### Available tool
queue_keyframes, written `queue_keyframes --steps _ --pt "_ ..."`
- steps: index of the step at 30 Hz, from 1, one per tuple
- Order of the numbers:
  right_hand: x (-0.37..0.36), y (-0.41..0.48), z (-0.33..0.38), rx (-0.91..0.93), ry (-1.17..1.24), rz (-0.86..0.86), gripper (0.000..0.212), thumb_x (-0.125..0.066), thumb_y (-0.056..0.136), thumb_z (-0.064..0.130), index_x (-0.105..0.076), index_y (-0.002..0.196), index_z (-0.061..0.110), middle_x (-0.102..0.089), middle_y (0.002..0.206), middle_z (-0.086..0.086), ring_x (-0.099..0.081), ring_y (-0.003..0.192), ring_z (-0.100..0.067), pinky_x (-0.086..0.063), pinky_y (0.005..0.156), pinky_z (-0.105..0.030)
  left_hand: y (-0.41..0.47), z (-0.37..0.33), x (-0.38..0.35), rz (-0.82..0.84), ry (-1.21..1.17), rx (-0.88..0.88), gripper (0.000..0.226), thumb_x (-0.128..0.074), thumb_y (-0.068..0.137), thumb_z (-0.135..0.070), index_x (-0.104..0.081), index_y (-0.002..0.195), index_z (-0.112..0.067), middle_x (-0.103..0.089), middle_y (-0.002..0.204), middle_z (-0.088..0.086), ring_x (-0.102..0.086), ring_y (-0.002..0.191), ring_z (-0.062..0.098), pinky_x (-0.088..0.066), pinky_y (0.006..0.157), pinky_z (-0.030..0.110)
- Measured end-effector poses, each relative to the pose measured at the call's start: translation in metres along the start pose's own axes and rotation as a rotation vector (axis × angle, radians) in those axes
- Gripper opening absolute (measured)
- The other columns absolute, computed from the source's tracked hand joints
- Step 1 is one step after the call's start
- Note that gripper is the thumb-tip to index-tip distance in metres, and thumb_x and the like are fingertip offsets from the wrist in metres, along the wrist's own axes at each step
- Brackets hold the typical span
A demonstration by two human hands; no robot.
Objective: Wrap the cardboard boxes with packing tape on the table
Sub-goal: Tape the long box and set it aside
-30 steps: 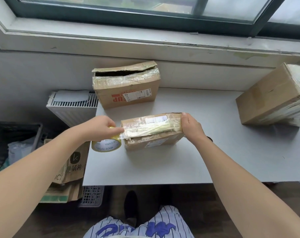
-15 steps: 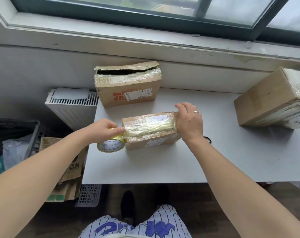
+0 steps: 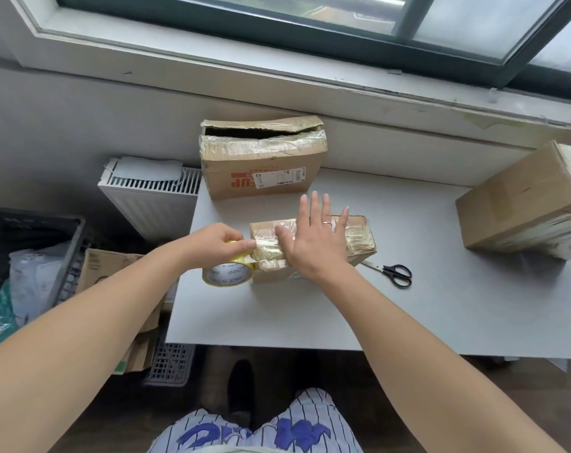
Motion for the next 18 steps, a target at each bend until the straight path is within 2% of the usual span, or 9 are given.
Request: queue_keyframes --steps 3,7,8,10,12,15,18 --pt "-0.005 0.000 0.034 0.072 -0.019 -0.012 0.075 -0.006 0.104 0.058 0.007 0.163 0.014 0.012 0.171 -0.008 0.020 0.156 -0.029 0.014 0.120 -0.064 -0.002 0.001 -0.001 -0.015 0.003 -0.009 0.049 -0.056 0.099 -0.057 -0.068 0.074 -0.016 -0.055 0.065 -0.001 -0.048 0.060 0.014 -0.039 0.062 0.034" --pt "-0.009 -0.001 0.050 0.131 -0.010 -0.013 0.068 -0.004 0.105 0.051 0.003 0.163 0.017 0.006 0.172 -0.004 0.018 0.156 -0.027 0.015 0.120 -0.063 -0.006 0.003 -0.002 -0.020 0.006 -0.015 0.060 -0.050 0.087 -0.068 -0.067 0.075 -0.012 -0.056 0.066 0.000 -0.048 0.061 0.014 -0.039 0.061 0.033" --pt "-0.011 -0.002 0.050 0.138 -0.008 -0.017 0.069 -0.002 0.103 0.051 0.001 0.164 0.018 0.000 0.172 -0.003 0.014 0.157 -0.027 0.014 0.120 -0.063 -0.007 0.003 -0.003 -0.024 -0.005 -0.021 0.061 -0.050 0.087 -0.068 -0.067 0.075 -0.011 -0.055 0.066 0.000 -0.047 0.061 0.014 -0.038 0.061 0.033" --pt "-0.011 -0.001 0.048 0.141 0.015 -0.042 0.074 0.003 0.098 0.052 -0.009 0.164 0.021 -0.022 0.167 -0.001 -0.006 0.157 -0.026 0.010 0.122 -0.062 -0.007 0.003 -0.004 -0.034 -0.020 -0.030 0.056 -0.055 0.096 -0.061 -0.068 0.076 -0.011 -0.056 0.067 0.001 -0.047 0.062 0.014 -0.038 0.062 0.032" --pt "-0.011 0.002 0.045 0.140 0.050 -0.064 0.070 -0.005 0.100 0.052 -0.021 0.161 0.023 -0.039 0.156 0.002 -0.025 0.149 -0.024 0.004 0.121 -0.061 -0.006 0.001 -0.004 -0.051 -0.029 -0.025 0.054 -0.056 0.100 -0.055 -0.066 0.075 -0.008 -0.053 0.065 0.002 -0.045 0.060 0.014 -0.036 0.060 0.032" --pt "-0.010 0.005 0.041 0.148 0.083 -0.066 0.060 -0.019 0.105 0.050 -0.029 0.158 0.025 -0.045 0.151 0.003 -0.032 0.145 -0.024 0.000 0.122 -0.058 -0.007 -0.002 -0.002 -0.065 -0.049 -0.010 0.061 -0.059 0.097 -0.059 -0.062 0.071 -0.004 -0.045 0.060 -0.001 -0.039 0.057 0.014 -0.032 0.058 0.032" --pt "-0.011 0.005 0.040 0.155 0.078 -0.102 0.067 -0.012 0.100 0.054 -0.036 0.155 0.025 -0.051 0.146 0.001 -0.038 0.141 -0.025 -0.004 0.122 -0.057 -0.015 0.010 0.005 -0.095 -0.078 0.011 0.056 -0.063 0.095 -0.056 -0.054 0.063 -0.011 -0.042 0.058 -0.002 -0.041 0.054 0.014 -0.036 0.058 0.033"
Point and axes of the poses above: each hand's wrist, its own y-axis towards the middle knuckle, its own x-axis out of the back of the hand, z = x × y, the point moved 1 cm from there along y, towards the middle knuckle
